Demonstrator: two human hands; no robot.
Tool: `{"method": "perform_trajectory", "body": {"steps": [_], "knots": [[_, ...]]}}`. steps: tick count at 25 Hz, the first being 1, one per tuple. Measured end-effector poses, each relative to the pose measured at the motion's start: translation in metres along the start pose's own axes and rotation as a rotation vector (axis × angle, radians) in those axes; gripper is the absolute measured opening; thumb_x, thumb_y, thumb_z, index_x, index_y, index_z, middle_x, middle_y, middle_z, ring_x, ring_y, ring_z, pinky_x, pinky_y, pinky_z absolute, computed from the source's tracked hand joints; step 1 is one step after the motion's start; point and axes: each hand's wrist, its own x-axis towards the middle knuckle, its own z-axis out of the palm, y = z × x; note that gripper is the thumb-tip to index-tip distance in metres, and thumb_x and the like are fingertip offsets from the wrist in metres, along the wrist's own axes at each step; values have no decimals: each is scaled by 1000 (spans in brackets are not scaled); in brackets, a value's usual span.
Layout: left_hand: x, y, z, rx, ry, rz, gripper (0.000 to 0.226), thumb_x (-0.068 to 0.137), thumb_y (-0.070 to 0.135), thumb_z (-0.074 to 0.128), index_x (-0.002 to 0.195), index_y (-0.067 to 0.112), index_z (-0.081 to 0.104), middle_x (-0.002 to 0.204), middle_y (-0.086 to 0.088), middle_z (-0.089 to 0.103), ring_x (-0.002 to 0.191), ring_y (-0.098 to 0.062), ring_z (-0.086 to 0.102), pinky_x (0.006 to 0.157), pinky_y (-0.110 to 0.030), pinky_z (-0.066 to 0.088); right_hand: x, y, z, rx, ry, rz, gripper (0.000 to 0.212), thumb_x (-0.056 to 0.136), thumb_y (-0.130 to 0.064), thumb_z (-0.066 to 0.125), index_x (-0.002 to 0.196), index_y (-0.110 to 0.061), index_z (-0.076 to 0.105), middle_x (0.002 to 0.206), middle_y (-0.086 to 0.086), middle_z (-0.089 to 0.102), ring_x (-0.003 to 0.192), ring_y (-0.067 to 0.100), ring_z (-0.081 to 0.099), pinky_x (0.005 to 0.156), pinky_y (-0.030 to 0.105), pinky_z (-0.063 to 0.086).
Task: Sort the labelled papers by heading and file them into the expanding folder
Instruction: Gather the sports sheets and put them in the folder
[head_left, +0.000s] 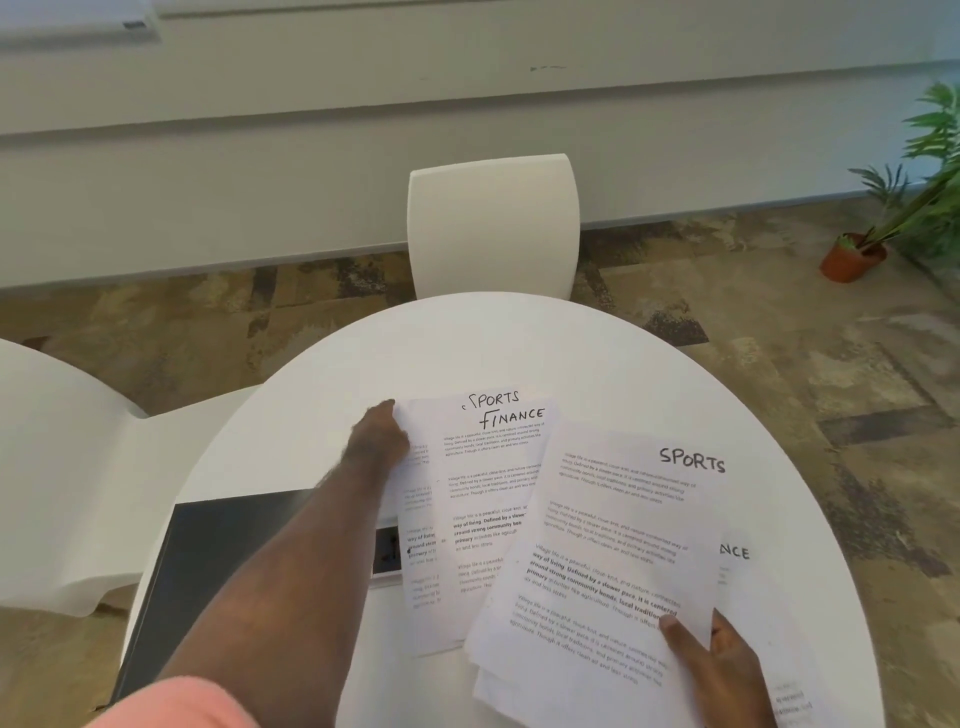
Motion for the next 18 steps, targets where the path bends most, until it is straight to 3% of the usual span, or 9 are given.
{"method": "perform_trajectory", "body": {"steps": [6,9,11,14,18], "knots": [[23,21,4,169,122,49,40,94,15,50,133,12,50,135,-13,50,124,-34,49,96,-44,47,3,-6,10,-81,14,17,20,85,-3,72,94,-21,71,80,-9,72,78,13,66,68,28,47],[30,23,3,197,77,27,37,89,8,48,123,10,61,127,-12,59,121,-33,54,97,-47,50,-3,-10,18,-62,8,-2,21,87,0,69,96,-19,69,82,-4,73,79,16,67,66,27,47],[32,22,-2,94,57,21,29,86,10,51,109,11,68,116,-9,67,111,-32,61,93,-42,52,-7,-9,22,-70,3,-22,22,87,2,67,100,-16,69,87,2,74,84,22,68,73,32,51],[29,24,-15,-128,105,165,14,88,19,55,94,14,67,102,-8,69,100,-30,63,81,-32,49,-11,-8,27,-130,-37,-39,24,88,0,67,108,-14,69,93,7,75,90,26,69,89,40,52],[7,34,-47,-224,273,339,15,95,32,47,98,24,59,97,-1,67,90,-24,61,74,-34,47,-14,-10,36,-236,-62,-79,23,89,-3,66,104,-21,69,87,-7,72,83,9,64,68,26,44]]}}
